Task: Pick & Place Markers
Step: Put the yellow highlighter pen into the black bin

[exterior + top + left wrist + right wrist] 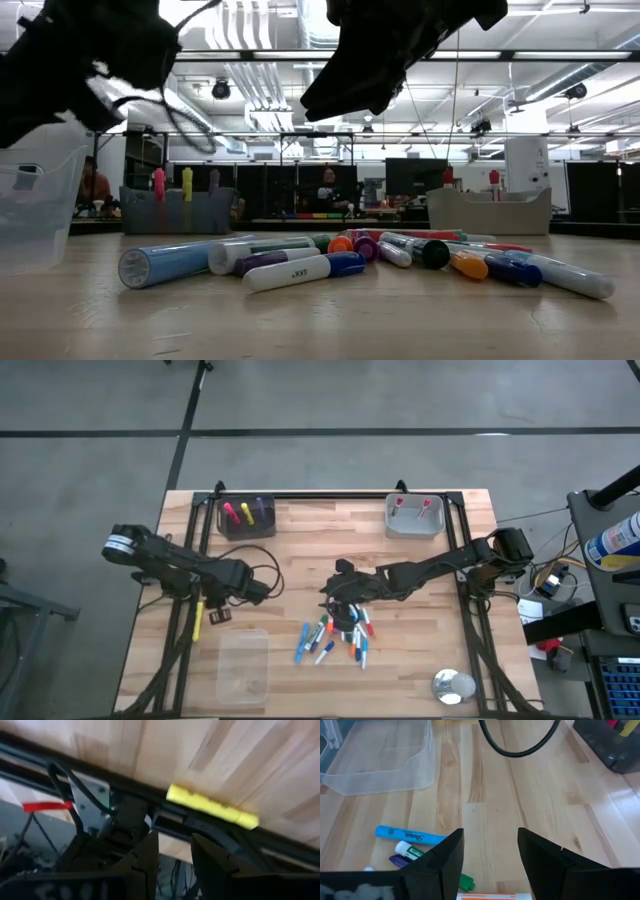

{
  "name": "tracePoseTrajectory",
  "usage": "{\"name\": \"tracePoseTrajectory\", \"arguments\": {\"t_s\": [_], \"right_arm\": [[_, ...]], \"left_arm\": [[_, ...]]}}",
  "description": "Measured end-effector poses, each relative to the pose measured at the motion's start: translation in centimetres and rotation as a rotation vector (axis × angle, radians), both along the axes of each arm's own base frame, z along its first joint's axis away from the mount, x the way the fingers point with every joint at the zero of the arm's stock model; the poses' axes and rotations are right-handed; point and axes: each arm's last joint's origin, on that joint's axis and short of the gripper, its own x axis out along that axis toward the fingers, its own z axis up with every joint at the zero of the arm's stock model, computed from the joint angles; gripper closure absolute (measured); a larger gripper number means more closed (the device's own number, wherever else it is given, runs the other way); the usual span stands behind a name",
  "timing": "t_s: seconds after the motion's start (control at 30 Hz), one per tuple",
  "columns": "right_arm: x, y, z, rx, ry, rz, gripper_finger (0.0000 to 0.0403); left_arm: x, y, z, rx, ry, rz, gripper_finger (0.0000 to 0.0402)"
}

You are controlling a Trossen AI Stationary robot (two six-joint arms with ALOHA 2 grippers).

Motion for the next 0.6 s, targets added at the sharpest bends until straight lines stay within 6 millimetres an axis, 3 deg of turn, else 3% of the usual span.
{"name": "tracePoseTrajectory", "arguments": {"t_s": [0.23, 0.37, 0.6], "right_arm": [[0.0, 0.0, 0.0, 0.000, 0.000, 0.000, 0.0220], [0.0, 0.0, 0.0, -0.003, 0.001, 0.003, 0.0220], [0.0, 0.0, 0.0, -0.003, 0.001, 0.003, 0.0220]], "left_arm": [[-1.6, 0.0, -2.1, -0.056, 0.095, 0.019, 0.0308], [-2.1, -0.2, -3.3, -0.084, 0.092, 0.012, 0.0341], [-2.2, -0.4, -3.4, -0.115, 0.097, 0.032, 0.0398]]}}
